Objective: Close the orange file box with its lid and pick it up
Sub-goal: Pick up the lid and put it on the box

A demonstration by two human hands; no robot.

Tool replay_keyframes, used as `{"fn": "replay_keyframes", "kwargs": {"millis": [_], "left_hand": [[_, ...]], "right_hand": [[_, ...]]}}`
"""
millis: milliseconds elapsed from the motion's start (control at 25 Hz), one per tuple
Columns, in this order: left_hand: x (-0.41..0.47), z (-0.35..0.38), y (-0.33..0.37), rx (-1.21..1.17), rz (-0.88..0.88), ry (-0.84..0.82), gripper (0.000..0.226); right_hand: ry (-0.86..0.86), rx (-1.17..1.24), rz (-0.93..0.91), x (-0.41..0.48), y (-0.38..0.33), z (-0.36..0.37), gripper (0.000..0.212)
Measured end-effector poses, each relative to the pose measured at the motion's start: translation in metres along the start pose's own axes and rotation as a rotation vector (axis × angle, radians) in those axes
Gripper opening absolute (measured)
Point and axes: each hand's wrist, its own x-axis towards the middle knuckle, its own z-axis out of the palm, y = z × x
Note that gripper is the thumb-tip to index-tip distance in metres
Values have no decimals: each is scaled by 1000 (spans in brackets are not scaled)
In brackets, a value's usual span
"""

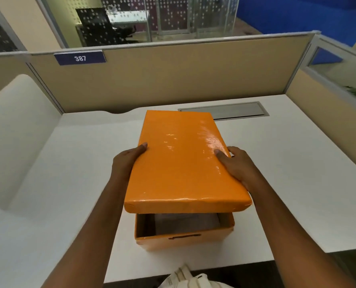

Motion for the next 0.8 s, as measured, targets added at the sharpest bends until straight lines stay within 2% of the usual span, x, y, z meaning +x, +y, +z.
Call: {"fn": "replay_keyframes", "kwargs": {"millis": [40, 80, 160, 320, 640, 800], "left_hand": [[-1, -2, -6, 64, 96, 95, 54], [-2, -4, -11, 75, 155, 123, 55], [-5, -7, -20, 19, 180, 91, 54], [-12, -6, -36, -54, 121, 27, 51], [-15, -13, -48, -10, -26, -166, 67], [-16, -14, -46, 5, -14, -279, 54]], "right_hand": [[-10, -18, 4, 3, 0, 2, 67], [-20, -40, 6, 6, -1, 5, 67], [-33, -81, 13, 10, 0, 10, 67], [-19, -110, 20, 12, 9, 14, 69], [-6, -75, 7, 10, 20, 19, 69], [-13, -65, -16, 11, 22, 19, 68]]}}
